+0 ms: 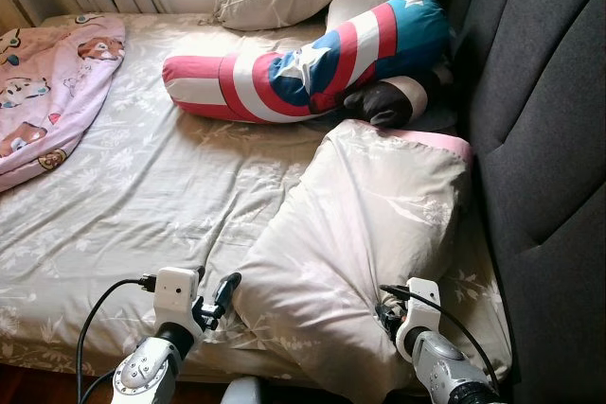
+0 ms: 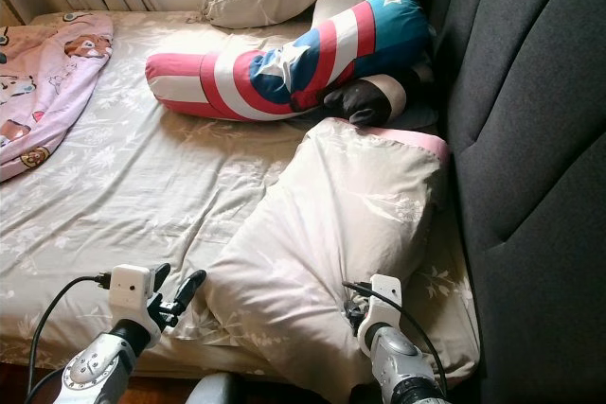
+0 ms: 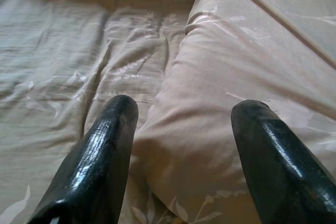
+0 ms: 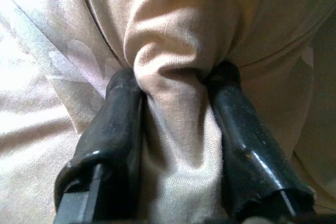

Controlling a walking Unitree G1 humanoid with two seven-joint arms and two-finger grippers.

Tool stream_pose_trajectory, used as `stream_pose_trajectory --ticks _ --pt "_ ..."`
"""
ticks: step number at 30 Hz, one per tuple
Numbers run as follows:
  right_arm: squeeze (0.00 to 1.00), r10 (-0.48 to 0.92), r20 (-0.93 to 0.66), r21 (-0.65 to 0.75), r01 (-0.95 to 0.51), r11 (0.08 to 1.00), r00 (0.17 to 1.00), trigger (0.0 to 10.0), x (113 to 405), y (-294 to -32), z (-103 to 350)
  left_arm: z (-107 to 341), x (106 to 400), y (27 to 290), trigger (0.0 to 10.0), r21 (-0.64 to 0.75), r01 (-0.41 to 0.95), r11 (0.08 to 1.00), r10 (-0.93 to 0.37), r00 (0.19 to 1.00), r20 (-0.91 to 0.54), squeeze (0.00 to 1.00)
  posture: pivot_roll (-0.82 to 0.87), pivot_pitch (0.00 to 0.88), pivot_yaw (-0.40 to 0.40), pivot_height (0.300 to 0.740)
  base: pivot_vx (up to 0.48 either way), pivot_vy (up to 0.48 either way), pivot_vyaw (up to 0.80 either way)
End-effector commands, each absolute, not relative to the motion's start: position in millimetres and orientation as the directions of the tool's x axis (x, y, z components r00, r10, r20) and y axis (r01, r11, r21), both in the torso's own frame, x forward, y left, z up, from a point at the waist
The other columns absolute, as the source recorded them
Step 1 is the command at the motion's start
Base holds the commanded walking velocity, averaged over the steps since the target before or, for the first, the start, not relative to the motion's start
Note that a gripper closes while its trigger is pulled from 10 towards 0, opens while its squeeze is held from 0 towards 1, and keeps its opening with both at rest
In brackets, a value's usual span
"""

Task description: Clean up the room

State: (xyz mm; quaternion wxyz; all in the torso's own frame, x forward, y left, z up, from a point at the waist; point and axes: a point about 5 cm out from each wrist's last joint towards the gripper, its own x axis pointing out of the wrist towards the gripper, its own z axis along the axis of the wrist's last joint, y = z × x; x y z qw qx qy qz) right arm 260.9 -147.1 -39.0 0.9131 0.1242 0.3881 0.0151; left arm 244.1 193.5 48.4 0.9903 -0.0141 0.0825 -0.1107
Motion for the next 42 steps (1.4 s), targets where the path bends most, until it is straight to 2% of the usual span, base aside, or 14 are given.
stream_pose_trajectory --ticks 1,11,18,21,23,24,27,28,30,42 --pt "0.00 0.139 -0.799 0.229 0.082 0.970 0.585 0.0 231 -140 -62 43 242 195 10.0 -0.050 0.204 0.978 -0.210 0.960 -0.185 0.00 0.13 0.128 0.052 0.660 0.000 0.000 0.00" --pt "0.00 0.036 -0.797 0.158 0.150 0.976 0.603 0.0 232 -163 -60 40 251 189 10.0 -0.063 0.202 0.977 -0.210 0.962 -0.176 0.00 0.09 0.075 0.035 0.660 0.000 0.000 0.00" --pt "0.00 -0.118 -0.774 0.050 0.246 0.968 0.622 0.0 235 -203 -53 38 257 187 10.0 -0.069 0.198 0.978 -0.207 0.963 -0.170 0.00 0.07 0.042 0.025 0.660 0.000 0.000 0.00" --pt "0.00 -0.222 -0.742 -0.028 0.302 0.953 0.632 0.0 236 -233 -45 38 259 185 10.0 -0.072 0.197 0.978 -0.206 0.965 -0.164 0.00 0.06 0.041 0.022 0.660 0.000 0.000 0.00" --pt "0.00 -0.232 -0.739 -0.034 0.309 0.950 0.632 0.0 236 -236 -44 38 259 185 10.0 -0.072 0.197 0.978 -0.206 0.965 -0.163 0.00 0.06 0.041 0.022 0.660 0.000 0.000 0.00" --pt "0.00 -0.280 -0.718 -0.082 0.322 0.943 0.638 0.0 238 -251 -37 38 261 185 10.0 -0.073 0.196 0.978 -0.205 0.965 -0.161 0.00 0.04 0.043 0.020 0.660 0.000 0.000 0.00" --pt "0.00 -0.360 -0.671 -0.161 0.347 0.924 0.648 0.0 241 -277 -24 37 263 184 10.0 -0.074 0.195 0.978 -0.205 0.966 -0.158 0.00 0.03 0.044 0.016 0.660 0.000 0.000 0.00" --pt "0.00 -0.360 -0.671 -0.161 0.347 0.924 0.648 0.0 241 -277 -24 37 263 184 10.0 -0.074 0.195 0.978 -0.205 0.966 -0.158 0.00 0.03 0.044 0.016 0.660 0.000 0.000 0.00" --pt "0.00 -0.443 -0.621 -0.240 0.381 0.893 0.646 0.0 243 -300 -11 36 264 183 10.0 -0.080 0.194 0.978 -0.204 0.966 -0.157 0.00 0.03 0.050 0.019 0.660 0.000 0.000 0.00" --pt "0.00 -0.577 -0.525 -0.400 0.417 0.816 0.625 0.0 243 -328 7 34 264 186 10.0 -0.076 0.195 0.978 -0.205 0.966 -0.160 0.00 0.03 0.062 0.027 0.660 0.000 0.000 0.00"
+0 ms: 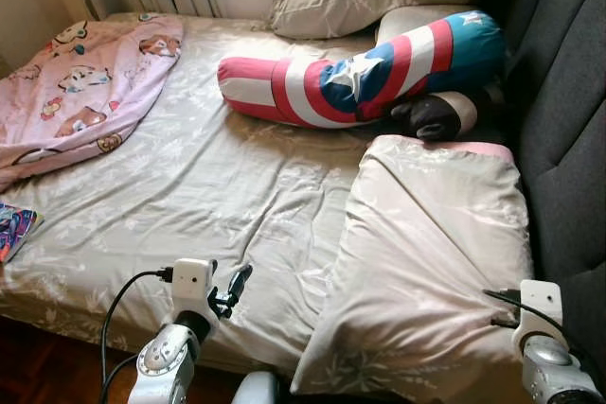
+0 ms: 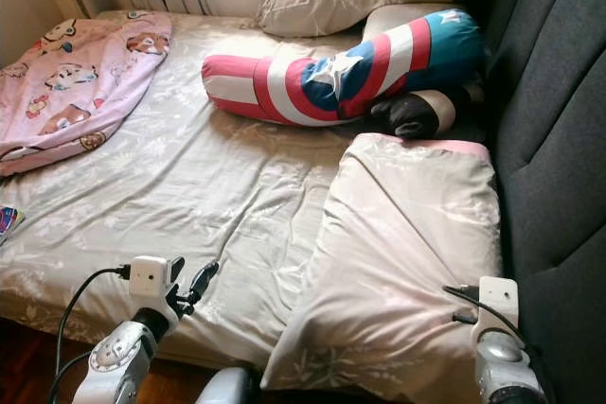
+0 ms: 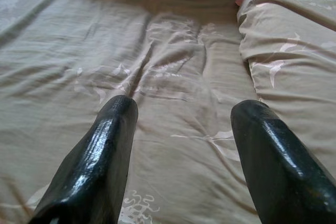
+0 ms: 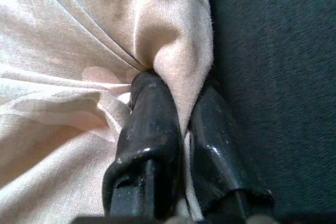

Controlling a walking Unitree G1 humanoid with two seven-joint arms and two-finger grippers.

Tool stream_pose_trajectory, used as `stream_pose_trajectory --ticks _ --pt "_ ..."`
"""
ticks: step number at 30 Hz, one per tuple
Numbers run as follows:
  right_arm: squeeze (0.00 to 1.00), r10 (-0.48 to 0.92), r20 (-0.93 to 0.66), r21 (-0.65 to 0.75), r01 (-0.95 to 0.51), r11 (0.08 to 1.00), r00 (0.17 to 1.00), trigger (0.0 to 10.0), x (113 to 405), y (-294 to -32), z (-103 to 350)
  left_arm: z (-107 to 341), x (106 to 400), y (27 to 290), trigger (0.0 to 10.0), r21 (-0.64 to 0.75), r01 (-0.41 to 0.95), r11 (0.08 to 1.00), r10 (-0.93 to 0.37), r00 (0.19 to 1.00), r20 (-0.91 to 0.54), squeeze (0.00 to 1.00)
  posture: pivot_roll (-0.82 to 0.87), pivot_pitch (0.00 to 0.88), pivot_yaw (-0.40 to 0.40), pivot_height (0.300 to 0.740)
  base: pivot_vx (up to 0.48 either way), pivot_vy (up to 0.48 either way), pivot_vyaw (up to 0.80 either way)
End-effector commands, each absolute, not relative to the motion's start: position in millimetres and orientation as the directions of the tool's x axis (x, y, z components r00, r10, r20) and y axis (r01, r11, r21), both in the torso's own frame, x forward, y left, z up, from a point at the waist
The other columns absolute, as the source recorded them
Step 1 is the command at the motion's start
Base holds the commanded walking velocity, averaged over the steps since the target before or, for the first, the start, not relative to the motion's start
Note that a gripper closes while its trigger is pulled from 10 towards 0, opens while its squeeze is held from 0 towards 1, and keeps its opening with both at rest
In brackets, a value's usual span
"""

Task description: Clean up the room

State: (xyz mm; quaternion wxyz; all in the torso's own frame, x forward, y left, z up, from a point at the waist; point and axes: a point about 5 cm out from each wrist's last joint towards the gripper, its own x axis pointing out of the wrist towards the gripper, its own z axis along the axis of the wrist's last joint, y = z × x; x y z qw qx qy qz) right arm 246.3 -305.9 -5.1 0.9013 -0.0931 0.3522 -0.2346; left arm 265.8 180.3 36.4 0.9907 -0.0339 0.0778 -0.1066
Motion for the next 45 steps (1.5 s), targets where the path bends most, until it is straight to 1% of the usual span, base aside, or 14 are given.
stream_pose_trajectory --ticks 1,6,11,17,20,21,29,32,33,34,35,41,43,45 --pt "0.00 -0.585 -0.520 -0.411 0.418 0.810 0.623 0.0 242 -328 7 34 264 186 10.0 -0.076 0.195 0.978 -0.205 0.966 -0.160 0.00 0.03 0.067 0.029 0.660 0.000 0.000 0.00" --pt "0.00 -0.627 -0.481 -0.466 0.428 0.775 0.613 0.0 241 -332 10 33 264 186 10.0 -0.074 0.196 0.978 -0.205 0.966 -0.157 0.00 0.04 0.073 0.034 0.660 0.000 0.000 0.00" --pt "0.00 -0.692 -0.409 -0.544 0.450 0.708 0.595 0.0 240 -346 21 33 264 187 10.0 -0.070 0.197 0.978 -0.206 0.966 -0.157 0.00 0.03 0.075 0.036 0.660 0.000 0.000 0.00" --pt "0.00 -0.693 -0.384 -0.598 0.407 0.691 0.611 0.0 241 -347 23 33 264 187 10.0 -0.067 0.200 0.977 -0.209 0.965 -0.161 0.00 0.04 0.077 0.037 0.660 0.000 0.000 0.00" --pt "0.00 -0.675 -0.409 -0.578 0.398 0.712 0.614 0.0 242 -342 19 32 264 187 10.0 -0.066 0.200 0.978 -0.209 0.964 -0.165 0.00 0.04 0.075 0.037 0.660 0.000 0.000 0.00" --pt "0.00 -0.653 -0.417 -0.566 0.381 0.731 0.632 10.0 245 -335 17 32 263 188 10.0 -0.066 0.201 0.977 -0.209 0.964 -0.167 0.00 0.04 0.076 0.037 0.660 0.000 0.000 0.00" --pt "0.00 -0.499 -0.409 -0.383 0.353 0.854 0.764 10.0 264 -301 16 32 264 187 10.0 -0.069 0.202 0.977 -0.211 0.964 -0.164 0.00 0.04 0.071 0.035 0.660 0.000 0.000 0.00" --pt "0.00 -0.495 -0.405 -0.391 0.344 0.854 0.769 10.0 266 -299 16 32 264 186 10.0 -0.071 0.202 0.977 -0.211 0.964 -0.162 0.00 0.04 0.070 0.034 0.660 0.000 0.000 0.00" --pt "0.28 -0.502 -0.398 -0.392 0.353 0.850 0.768 10.0 266 -299 17 32 264 186 10.0 -0.072 0.202 0.977 -0.211 0.964 -0.161 0.00 0.04 0.070 0.033 0.660 0.000 0.000 0.00" --pt "0.48 -0.507 -0.391 -0.392 0.360 0.847 0.768 10.0 266 -300 18 32 264 186 10.0 -0.074 0.201 0.977 -0.211 0.964 -0.161 0.00 0.04 0.070 0.033 0.660 0.000 0.000 0.00" --pt "1.00 -0.514 -0.379 -0.398 0.366 0.841 0.769 10.0 267 -301 19 32 264 185 10.0 -0.074 0.201 0.977 -0.211 0.964 -0.161 0.00 0.04 0.070 0.033 0.660 0.000 0.000 0.00" --pt "1.00 -0.509 -0.268 -0.375 0.399 0.837 0.818 10.0 275 -302 34 31 263 184 10.0 -0.077 0.203 0.976 -0.213 0.964 -0.162 0.00 0.04 0.069 0.033 0.660 0.000 0.000 0.00" --pt "1.00 -0.451 -0.217 -0.319 0.374 0.871 0.866 10.0 281 -294 41 32 264 183 10.0 -0.078 0.204 0.976 -0.215 0.964 -0.159 0.00 0.04 0.069 0.033 0.660 0.000 0.000 0.00" --pt "1.00 -0.426 -0.201 -0.298 0.359 0.884 0.882 10.0 283 -290 43 32 264 183 10.0 -0.079 0.205 0.976 -0.216 0.964 -0.158 0.00 0.04 0.069 0.034 0.660 0.000 0.000 0.00"
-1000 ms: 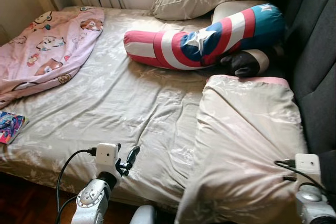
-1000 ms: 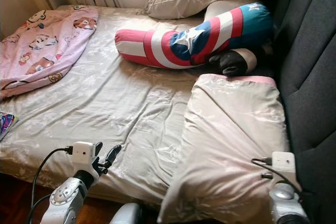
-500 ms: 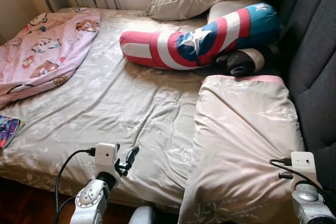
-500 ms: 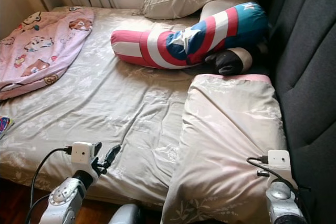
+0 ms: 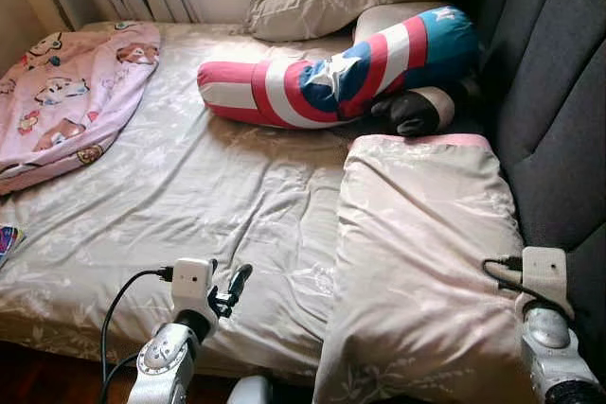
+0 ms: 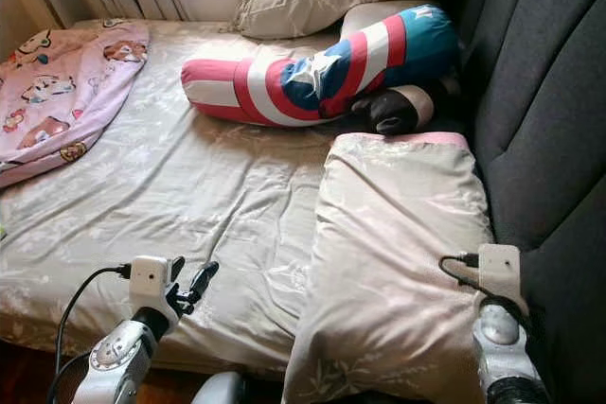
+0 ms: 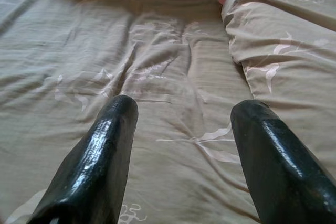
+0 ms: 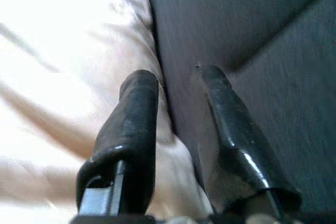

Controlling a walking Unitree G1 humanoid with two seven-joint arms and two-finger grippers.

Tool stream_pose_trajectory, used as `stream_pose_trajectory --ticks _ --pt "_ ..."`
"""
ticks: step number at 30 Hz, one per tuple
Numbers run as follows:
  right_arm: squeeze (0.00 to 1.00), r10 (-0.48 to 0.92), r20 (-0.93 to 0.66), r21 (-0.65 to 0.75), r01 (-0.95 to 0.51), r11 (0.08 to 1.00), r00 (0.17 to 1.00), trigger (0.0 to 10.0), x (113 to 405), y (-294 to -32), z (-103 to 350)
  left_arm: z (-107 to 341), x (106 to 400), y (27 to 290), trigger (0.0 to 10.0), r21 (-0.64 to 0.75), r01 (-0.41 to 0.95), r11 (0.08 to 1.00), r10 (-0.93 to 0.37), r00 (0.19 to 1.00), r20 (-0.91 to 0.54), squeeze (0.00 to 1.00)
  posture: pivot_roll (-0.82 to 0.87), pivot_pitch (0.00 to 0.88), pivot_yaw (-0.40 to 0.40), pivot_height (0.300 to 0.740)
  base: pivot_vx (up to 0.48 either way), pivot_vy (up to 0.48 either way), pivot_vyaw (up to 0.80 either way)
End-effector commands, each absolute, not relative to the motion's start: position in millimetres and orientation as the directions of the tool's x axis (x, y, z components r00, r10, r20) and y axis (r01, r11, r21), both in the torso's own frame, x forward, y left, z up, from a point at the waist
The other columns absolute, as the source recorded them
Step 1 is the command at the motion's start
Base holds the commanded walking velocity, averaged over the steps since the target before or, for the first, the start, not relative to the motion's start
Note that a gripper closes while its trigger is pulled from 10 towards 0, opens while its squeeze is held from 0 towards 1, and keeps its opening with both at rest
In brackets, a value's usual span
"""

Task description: Clean up the room

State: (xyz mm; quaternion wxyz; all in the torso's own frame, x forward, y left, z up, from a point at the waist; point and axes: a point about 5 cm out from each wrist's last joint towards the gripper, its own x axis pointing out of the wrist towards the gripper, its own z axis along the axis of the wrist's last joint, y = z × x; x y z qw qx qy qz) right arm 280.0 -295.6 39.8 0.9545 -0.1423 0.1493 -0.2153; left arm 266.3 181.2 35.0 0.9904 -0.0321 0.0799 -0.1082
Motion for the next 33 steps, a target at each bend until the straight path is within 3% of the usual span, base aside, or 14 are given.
stream_pose_trajectory --ticks 1,6,7,8,14,20,28,33 --pt "1.00 -0.415 -0.198 -0.292 0.351 0.890 0.888 10.0 284 -289 43 32 264 183 10.0 -0.079 0.206 0.975 -0.216 0.964 -0.157 0.00 0.04 0.069 0.033 0.660 0.000 0.000 0.00" --pt "1.00 -0.287 -0.144 -0.138 0.268 0.953 0.947 10.0 293 -265 49 33 265 182 10.0 -0.080 0.205 0.975 -0.215 0.964 -0.154 0.00 0.04 0.068 0.031 0.660 0.000 0.000 0.00" --pt "0.67 -0.234 -0.149 -0.086 0.223 0.971 0.961 10.0 294 -255 47 33 265 182 10.0 -0.081 0.203 0.976 -0.213 0.965 -0.153 0.00 0.04 0.069 0.030 0.660 0.000 0.000 0.00" --pt "0.00 -0.203 -0.151 -0.059 0.197 0.979 0.967 10.0 295 -248 46 33 265 182 10.0 -0.082 0.200 0.976 -0.211 0.966 -0.152 0.00 0.04 0.069 0.029 0.660 0.000 0.000 0.00" --pt "0.00 -0.126 -0.141 0.092 0.139 0.986 0.982 10.0 288 -220 35 32 266 183 10.0 -0.097 0.187 0.978 -0.200 0.968 -0.153 0.00 0.04 0.063 0.032 0.660 0.000 0.000 0.00" --pt "0.00 -0.152 -0.213 0.110 0.178 0.978 0.965 10.0 279 -214 19 31 271 187 10.0 -0.104 0.169 0.980 -0.185 0.968 -0.168 0.00 0.04 0.038 0.049 0.683 0.000 0.000 0.00" --pt "0.00 -0.058 -0.329 0.162 0.117 0.980 0.943 10.0 265 -194 -6 11 272 197 10.0 -0.182 0.012 0.983 -0.061 0.962 -0.265 0.00 0.04 0.011 0.034 0.738 0.000 0.000 0.00" --pt "0.00 -0.045 -0.450 0.119 0.110 0.987 0.892 10.0 249 -194 -28 -6 264 196 10.0 -0.145 0.001 0.990 -0.054 0.932 -0.357 0.00 0.04 0.000 0.025 0.740 0.000 0.000 0.00"
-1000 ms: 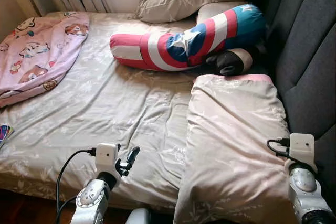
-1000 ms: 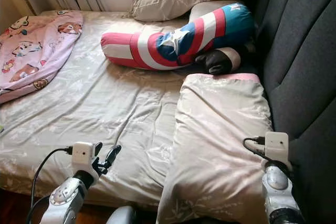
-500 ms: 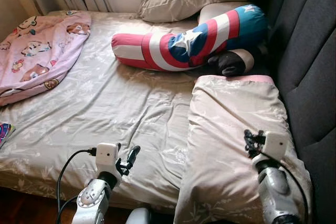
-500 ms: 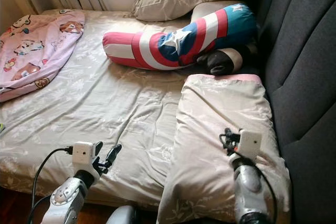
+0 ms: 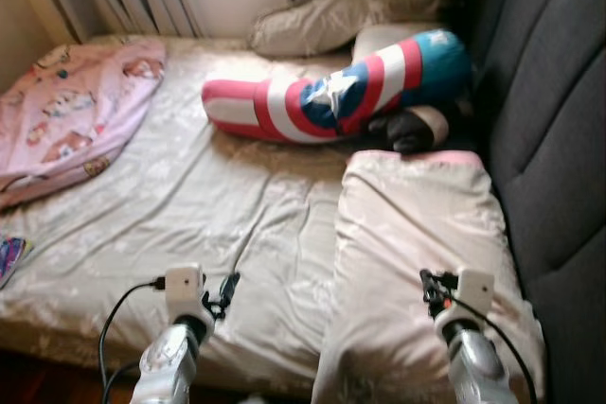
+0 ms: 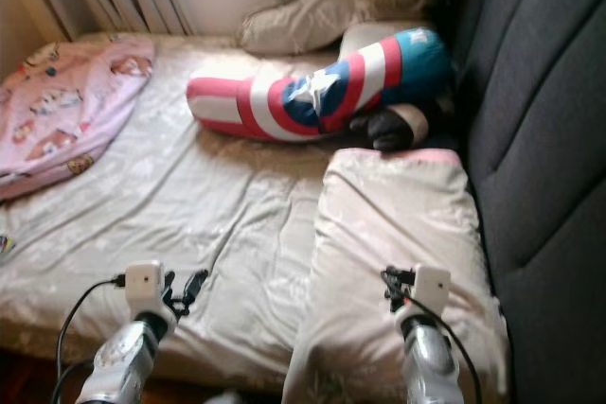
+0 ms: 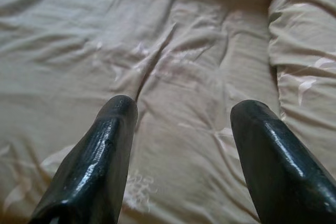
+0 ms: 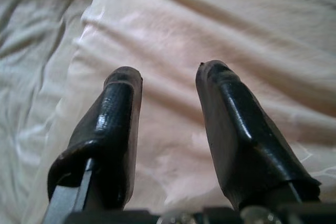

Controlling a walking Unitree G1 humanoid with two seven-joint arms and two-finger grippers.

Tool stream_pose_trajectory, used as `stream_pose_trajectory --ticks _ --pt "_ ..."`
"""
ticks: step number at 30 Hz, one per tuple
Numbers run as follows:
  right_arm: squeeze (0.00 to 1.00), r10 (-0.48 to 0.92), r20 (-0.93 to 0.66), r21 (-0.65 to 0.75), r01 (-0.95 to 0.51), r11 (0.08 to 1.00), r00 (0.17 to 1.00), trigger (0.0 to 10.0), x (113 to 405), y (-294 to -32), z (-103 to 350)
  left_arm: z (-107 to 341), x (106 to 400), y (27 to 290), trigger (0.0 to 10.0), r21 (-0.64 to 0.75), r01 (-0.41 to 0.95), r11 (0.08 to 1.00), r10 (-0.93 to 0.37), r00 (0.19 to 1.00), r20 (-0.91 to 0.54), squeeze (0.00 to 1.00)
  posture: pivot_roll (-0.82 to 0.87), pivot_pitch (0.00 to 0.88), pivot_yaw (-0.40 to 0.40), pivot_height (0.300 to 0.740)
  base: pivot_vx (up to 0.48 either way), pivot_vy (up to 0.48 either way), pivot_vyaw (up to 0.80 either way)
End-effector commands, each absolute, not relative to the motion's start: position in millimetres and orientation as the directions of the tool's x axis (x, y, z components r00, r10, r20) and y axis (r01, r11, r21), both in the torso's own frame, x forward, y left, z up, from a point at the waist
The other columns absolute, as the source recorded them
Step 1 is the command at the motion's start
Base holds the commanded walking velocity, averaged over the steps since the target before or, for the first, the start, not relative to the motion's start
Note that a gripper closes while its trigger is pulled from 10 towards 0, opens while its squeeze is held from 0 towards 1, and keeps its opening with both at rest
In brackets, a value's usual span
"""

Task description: Clean up the room

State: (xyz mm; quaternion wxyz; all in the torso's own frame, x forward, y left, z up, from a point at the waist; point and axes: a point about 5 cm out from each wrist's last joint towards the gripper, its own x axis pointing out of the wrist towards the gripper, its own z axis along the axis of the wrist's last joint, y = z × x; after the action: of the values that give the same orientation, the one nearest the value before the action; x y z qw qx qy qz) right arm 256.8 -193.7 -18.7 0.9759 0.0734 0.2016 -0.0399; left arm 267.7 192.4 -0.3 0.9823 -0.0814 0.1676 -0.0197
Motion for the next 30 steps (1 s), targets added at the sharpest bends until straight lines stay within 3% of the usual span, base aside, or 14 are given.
stream_pose_trajectory --ticks 1,9,11,23,30 --pt "0.00 -0.044 -0.468 0.120 0.113 0.986 0.882 10.0 246 -195 -31 -8 263 196 10.0 -0.138 -0.001 0.990 -0.050 0.928 -0.369 0.00 0.05 0.000 0.025 0.740 0.000 0.000 0.00" --pt "0.00 0.003 -0.626 0.077 0.058 0.995 0.780 10.0 221 -192 -56 -40 240 199 10.0 -0.099 -0.050 0.994 -0.015 0.827 -0.562 0.00 0.05 0.000 0.019 0.740 0.000 0.000 0.00" --pt "0.00 -0.041 -0.663 0.084 0.129 0.988 0.747 10.0 209 -199 -64 -49 231 197 10.0 -0.063 -0.027 0.998 -0.018 0.787 -0.617 0.00 0.06 0.000 0.017 0.740 0.000 0.000 0.00" --pt "0.00 -0.139 -0.750 0.022 0.234 0.972 0.646 10.0 178 -206 -81 -67 208 191 10.0 -0.033 0.024 0.999 -0.040 0.702 -0.711 0.00 0.03 0.000 0.039 0.740 0.000 0.000 0.00" --pt "0.00 -0.152 -0.761 0.037 0.276 0.960 0.631 10.0 174 -200 -84 -78 186 203 10.0 -0.016 0.000 1.000 -0.012 0.643 -0.766 0.00 0.03 0.000 0.044 0.740 0.000 0.369 0.00"
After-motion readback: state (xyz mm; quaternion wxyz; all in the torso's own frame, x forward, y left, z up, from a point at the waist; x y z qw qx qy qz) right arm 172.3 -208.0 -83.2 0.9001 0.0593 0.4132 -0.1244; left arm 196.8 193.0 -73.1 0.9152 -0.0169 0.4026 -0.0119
